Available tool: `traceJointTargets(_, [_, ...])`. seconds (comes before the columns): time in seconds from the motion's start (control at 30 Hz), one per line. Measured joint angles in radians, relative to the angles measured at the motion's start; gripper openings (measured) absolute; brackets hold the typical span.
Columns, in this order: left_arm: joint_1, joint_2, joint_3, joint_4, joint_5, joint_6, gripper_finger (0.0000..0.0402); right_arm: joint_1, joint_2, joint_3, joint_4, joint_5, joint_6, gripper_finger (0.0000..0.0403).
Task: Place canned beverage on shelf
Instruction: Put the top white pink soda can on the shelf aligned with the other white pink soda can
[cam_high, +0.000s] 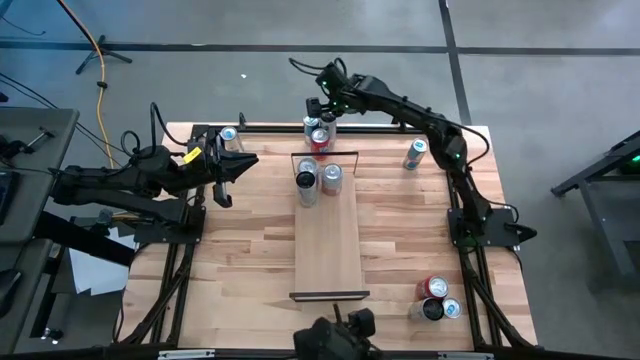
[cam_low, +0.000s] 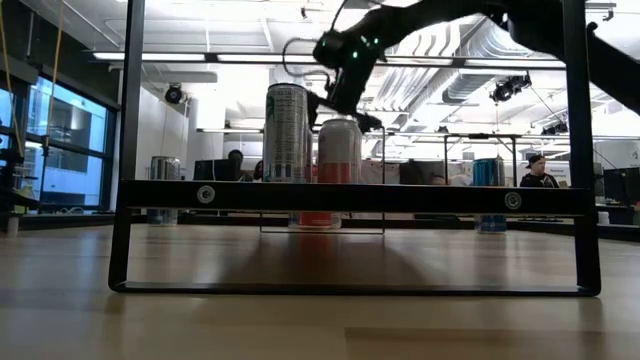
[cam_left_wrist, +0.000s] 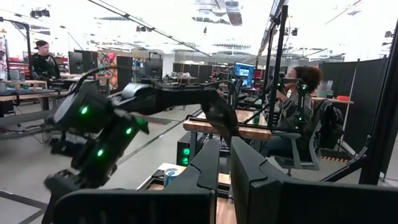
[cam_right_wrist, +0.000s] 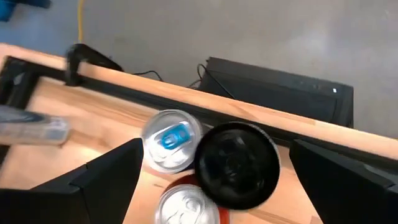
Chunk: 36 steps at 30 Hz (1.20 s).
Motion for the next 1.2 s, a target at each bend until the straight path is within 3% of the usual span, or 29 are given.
traceJointTargets(1.2, [0.000,0.000,0.000,0.002,-0.009,-0.011,0.0001,-0.004,0.055,-0.005,-0.116,0.061,0.147,0.0389])
